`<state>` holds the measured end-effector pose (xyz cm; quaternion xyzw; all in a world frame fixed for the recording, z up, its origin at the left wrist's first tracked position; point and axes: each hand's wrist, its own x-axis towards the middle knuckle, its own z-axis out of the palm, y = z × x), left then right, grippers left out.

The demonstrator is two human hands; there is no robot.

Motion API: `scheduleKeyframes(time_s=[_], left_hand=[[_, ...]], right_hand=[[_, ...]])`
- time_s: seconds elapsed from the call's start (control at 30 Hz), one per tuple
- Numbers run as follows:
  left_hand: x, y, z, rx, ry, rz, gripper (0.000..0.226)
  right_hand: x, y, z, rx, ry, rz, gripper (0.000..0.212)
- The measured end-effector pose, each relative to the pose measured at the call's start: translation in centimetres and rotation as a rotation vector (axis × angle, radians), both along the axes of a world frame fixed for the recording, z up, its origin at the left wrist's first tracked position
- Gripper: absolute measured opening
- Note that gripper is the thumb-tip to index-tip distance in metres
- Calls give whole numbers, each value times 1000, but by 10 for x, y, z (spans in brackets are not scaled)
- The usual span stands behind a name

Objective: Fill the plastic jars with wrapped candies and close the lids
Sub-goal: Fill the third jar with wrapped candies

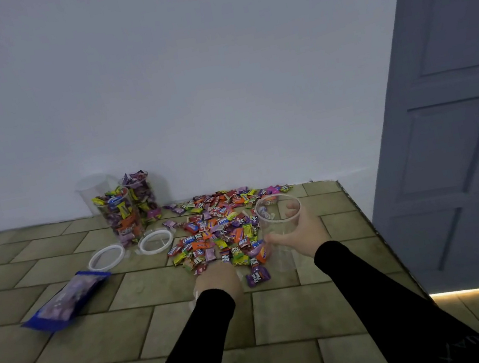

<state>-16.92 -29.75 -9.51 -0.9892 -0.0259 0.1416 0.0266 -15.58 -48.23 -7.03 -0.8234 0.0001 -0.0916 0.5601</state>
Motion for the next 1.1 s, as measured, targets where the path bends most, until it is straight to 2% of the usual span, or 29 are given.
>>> scheduleKeyframes(time_s=[0.2, 0.3, 0.37, 0.47, 0.6, 0.73, 0.93, 1.1], left_hand=[[-1, -2, -3, 2, 42, -15, 30], [1, -3, 1, -23, 56, 12, 31], [4, -2, 7, -26, 9, 34, 28], [11, -6, 19, -93, -113, 32, 24], [17, -11, 39, -187, -278, 36, 26], [18, -11, 48, -195, -413, 29, 28], [21, 14, 57, -280, -496, 28, 24], [26, 52, 54, -314, -495, 24, 21]], right_hand=[[-6, 0, 7, -50, 53, -14, 94], [-11, -1, 11, -47, 46, -8, 111], [-13, -2, 16, -4, 32, -15, 123], [-16, -5, 29, -95, -37, -82, 129], [-13, -5, 50, -235, -120, -94, 102], [-6, 9, 71, -428, -191, -2, 77], [9, 56, 76, -624, -192, 143, 64], [22, 97, 71, -733, -204, 251, 45]])
